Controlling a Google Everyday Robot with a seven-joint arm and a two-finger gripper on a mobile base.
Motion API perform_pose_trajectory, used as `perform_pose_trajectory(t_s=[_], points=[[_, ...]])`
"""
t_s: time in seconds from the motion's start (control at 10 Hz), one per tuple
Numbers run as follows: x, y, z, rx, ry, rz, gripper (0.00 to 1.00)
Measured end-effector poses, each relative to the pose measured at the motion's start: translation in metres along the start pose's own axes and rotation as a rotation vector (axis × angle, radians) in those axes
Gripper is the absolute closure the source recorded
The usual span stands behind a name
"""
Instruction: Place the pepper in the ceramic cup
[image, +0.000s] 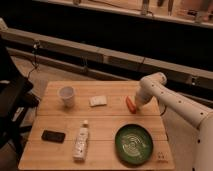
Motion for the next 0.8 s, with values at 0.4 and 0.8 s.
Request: perform_pose_trajectory(t_s=[0.4,0.8], points=[[-0.008,-0.001,-0.028,0.008,-0.036,-0.141,0.40],[-0.021,0.001,-0.025,-0.004,-0.088,-0.297,0.20]])
